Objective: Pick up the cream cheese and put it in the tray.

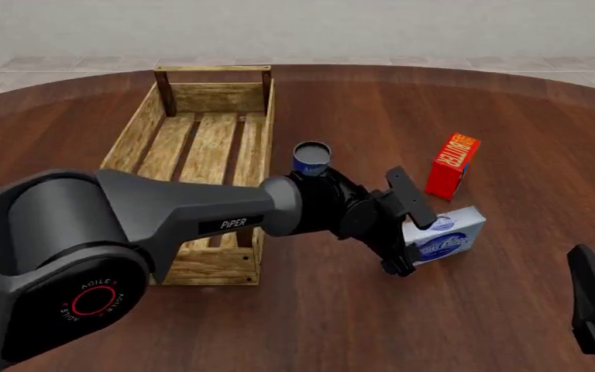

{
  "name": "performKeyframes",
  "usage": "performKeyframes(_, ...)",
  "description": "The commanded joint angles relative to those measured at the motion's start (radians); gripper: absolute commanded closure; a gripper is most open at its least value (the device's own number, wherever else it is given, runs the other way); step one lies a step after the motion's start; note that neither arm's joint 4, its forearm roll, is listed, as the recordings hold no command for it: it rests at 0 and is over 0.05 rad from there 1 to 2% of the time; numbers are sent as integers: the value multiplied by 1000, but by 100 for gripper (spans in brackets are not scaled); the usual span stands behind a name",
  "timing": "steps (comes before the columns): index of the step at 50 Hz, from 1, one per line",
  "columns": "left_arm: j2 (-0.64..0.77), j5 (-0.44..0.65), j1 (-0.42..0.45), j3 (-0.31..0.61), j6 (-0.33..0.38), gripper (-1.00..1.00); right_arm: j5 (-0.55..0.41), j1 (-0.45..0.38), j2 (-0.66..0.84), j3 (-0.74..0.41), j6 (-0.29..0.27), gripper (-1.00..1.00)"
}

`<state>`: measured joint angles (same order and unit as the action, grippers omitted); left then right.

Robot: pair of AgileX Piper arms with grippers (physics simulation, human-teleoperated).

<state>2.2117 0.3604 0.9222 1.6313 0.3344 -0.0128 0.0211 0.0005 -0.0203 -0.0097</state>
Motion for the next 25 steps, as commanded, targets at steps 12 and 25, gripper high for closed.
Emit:
performKeyframes(12, 23, 25, 10, 35, 2, -100, -2, 3, 0, 0, -1, -100)
performKeyframes(25, 18, 27, 14, 40, -17, -100, -2, 4, 0, 0, 0, -100)
